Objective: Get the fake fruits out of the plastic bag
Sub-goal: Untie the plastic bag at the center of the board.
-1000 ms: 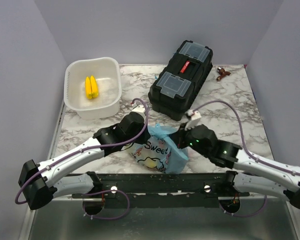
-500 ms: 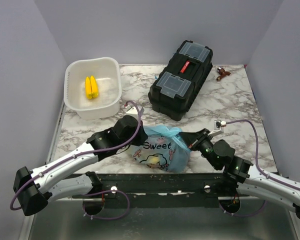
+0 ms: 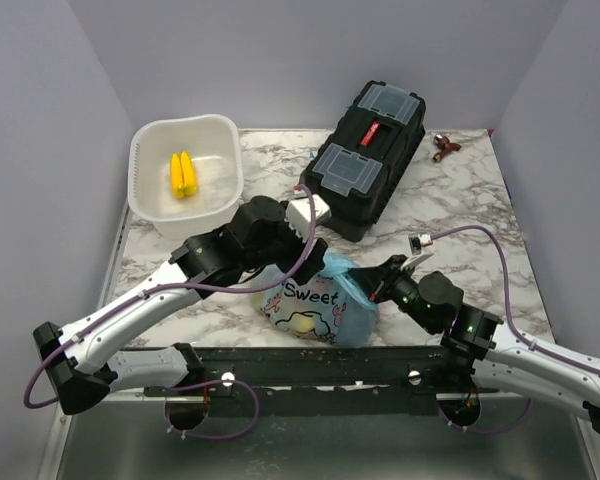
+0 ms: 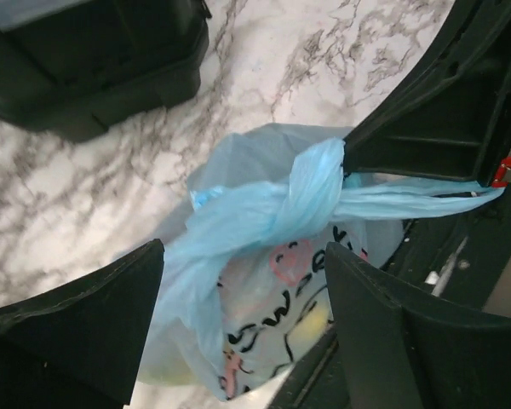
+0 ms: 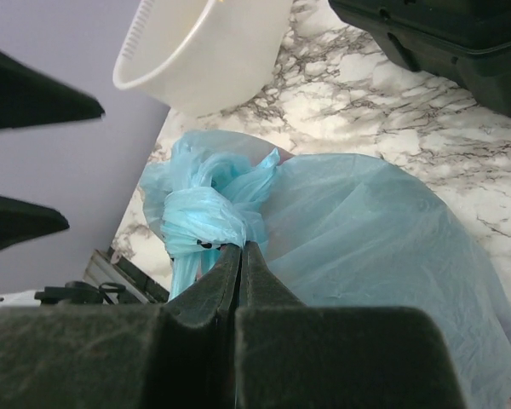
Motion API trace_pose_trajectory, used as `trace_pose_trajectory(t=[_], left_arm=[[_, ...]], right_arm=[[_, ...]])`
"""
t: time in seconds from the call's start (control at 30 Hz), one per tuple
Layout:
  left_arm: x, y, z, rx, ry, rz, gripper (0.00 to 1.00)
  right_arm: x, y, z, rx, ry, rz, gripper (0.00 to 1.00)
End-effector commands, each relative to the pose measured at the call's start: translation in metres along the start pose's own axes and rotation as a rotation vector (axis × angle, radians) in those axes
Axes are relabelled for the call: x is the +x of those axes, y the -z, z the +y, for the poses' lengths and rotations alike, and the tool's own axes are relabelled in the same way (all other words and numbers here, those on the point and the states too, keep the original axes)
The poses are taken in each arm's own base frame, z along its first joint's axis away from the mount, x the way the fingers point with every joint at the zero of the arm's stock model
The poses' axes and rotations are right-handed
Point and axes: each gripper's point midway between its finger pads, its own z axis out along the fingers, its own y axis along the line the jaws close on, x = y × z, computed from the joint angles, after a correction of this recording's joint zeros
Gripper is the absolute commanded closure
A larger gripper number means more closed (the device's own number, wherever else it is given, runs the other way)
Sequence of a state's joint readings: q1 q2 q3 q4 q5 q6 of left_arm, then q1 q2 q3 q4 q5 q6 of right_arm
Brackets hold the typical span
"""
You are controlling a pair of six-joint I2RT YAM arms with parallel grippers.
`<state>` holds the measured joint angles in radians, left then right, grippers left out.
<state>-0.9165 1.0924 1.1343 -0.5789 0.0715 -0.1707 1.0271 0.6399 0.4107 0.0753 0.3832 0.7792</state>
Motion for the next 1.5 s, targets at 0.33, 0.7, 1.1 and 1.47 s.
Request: trace_pose_trajectory(t=[0.33, 0.7, 1.1, 1.47], left_arm=[[0.002, -0.038, 0.015, 0.161, -0.562, 0.201, 0.43], [0.031, -0.063, -0.006, 0.379, -0.423, 0.363, 0.47], [0.037, -0.045, -0.028, 0.495, -0.309, 0.295, 0.35], [0.058, -0.027, -0.025, 0.450, -0.260, 0.297, 0.33]], right_arm=[[-0.009, 0.010, 0.015, -0.065, 0.080, 0.022, 0.99], [-0.008, 0.010, 0.017, -0.071, 0.084, 0.029, 0.99], [-0.009, 0.012, 0.018, -0.075, 0.088, 0.032, 0.99], [-0.009, 0.011, 0.020, -0.076, 0.091, 0.036, 0.99]])
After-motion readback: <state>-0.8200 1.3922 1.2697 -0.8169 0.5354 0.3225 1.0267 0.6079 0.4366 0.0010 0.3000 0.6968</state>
